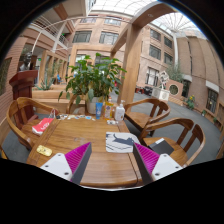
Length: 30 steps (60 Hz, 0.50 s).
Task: Arrange mouse
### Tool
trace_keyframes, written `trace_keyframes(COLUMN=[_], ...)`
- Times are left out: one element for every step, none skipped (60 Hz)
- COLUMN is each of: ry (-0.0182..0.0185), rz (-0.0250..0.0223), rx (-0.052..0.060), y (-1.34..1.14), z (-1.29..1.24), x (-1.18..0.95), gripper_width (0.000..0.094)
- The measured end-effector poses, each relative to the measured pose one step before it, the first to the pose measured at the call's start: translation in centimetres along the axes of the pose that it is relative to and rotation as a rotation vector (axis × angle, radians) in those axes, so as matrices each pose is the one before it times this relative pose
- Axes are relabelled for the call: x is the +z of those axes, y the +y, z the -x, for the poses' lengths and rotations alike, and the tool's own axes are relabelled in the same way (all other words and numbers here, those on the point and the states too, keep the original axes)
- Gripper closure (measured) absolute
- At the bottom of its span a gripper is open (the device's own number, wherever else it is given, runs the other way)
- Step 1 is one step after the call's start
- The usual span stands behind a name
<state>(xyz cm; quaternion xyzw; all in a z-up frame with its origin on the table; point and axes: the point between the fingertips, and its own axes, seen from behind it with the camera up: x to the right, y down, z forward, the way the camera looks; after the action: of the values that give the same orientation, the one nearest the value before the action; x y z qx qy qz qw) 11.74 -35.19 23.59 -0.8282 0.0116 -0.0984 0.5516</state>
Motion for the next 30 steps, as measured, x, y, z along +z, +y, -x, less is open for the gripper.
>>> trace_keyframes(ry=[-0.00098,-0.00041,0.00052,0.00113,0.00074,0.00159,0.00166,0.00106,-0.00035,-0.00105,-0.00223,-0.00337,-0.00478,-0.00659,-0.00786,-0.00755,-0.00768,-0.00952,-0.01212,-0.01399,-0.01377,-0.01355,-0.01371,-0.01472,-0.01643,-0.01694,-0.01538,-0.01489,-0.0146,-0.01551], rz=[0.00324,0.00392,0.0034,0.00301,0.00357,0.005,0.00579,0.00523,0.00407,0.00494,0.00666,0.00834,0.00918,0.00901,0.00854,0.00881,0.00932,0.00982,0.00959,0.00899,0.00835,0.00926,0.01092,0.01131,0.01017,0.00993,0.0101,0.00939,0.00768,0.00562], rx=[-0.0002,-0.0009,-0.0009,-0.0016,-0.0018,-0.0025,-0.004,-0.0045,-0.0044,-0.0044,-0.0041,-0.004,-0.0034,-0.0024,-0.0012,-0.0002,0.0001,-0.0016,-0.0041,-0.0059,-0.0066,-0.0067,-0.0077,-0.0099,-0.0109,-0.0109,-0.0093,-0.0075,-0.0064,-0.0059], y=[0.114,0.151,0.173,0.194,0.233,0.28,0.33,0.405,0.369,0.418,0.464,0.562,0.568,0.622,0.622,0.618,0.668,0.708,0.717,0.707,0.687,0.827,0.699,0.709,0.648,0.599,0.577,0.497,0.391,0.337], z=[0.025,0.018,0.014,0.011,-0.059,0.005,-0.033,0.045,0.101,0.114,0.151,0.233,0.286,0.323,0.338,0.384,0.395,0.51,0.564,0.638,0.666,0.696,0.728,0.788,0.819,0.876,0.896,0.849,0.885,0.933], x=[-0.005,-0.001,0.017,0.025,-0.048,0.058,0.058,0.067,0.083,0.066,0.022,0.062,0.058,0.056,0.055,0.085,0.04,0.079,0.075,0.084,0.153,0.279,0.21,0.252,0.269,0.28,0.312,0.345,0.318,0.342], gripper_width=[0.0082,0.0083,0.0083,0.0083,0.0083,0.0084,0.0084,0.0084,0.0084,0.0084,0.0086,0.0085,0.0086,0.0085,0.0087,0.0083,0.0084,0.0085,0.0085,0.0085,0.0085,0.0085,0.0085,0.0086,0.0086,0.0085,0.0084,0.0085,0.0083,0.0084])
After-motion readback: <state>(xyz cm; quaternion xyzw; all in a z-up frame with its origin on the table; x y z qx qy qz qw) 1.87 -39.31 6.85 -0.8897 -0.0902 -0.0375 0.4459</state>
